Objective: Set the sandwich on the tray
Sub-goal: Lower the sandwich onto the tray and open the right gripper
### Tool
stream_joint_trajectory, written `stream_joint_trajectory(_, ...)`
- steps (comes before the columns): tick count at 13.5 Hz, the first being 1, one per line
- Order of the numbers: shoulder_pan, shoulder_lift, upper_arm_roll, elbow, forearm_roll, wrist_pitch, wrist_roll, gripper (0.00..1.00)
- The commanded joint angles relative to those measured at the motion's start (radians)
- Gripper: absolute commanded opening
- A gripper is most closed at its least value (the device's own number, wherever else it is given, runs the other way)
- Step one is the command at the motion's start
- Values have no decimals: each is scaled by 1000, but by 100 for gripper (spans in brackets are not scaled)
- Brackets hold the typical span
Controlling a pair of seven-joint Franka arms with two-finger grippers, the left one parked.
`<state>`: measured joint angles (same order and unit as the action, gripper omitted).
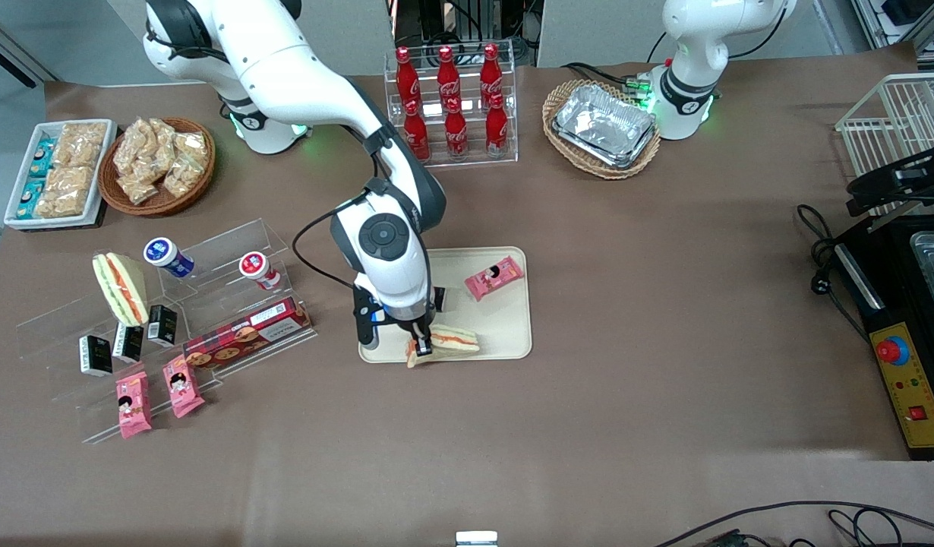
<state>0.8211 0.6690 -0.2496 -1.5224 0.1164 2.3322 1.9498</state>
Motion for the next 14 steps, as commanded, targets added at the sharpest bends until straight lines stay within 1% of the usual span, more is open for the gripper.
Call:
stream_joint_trajectory(1, 12, 8, -13, -22, 25, 3, 30, 0)
stream_joint_trajectory(5, 18, 32, -11, -67, 28, 15, 40, 0)
stream_joint_trajectory(7, 18, 34, -11, -79, 55, 15, 40, 0)
stream_joint_trajectory(13, 9, 46, -13, -73, 54, 15, 41, 0)
stream_joint_trajectory(14, 3, 44, -13, -71, 55, 13, 44, 37)
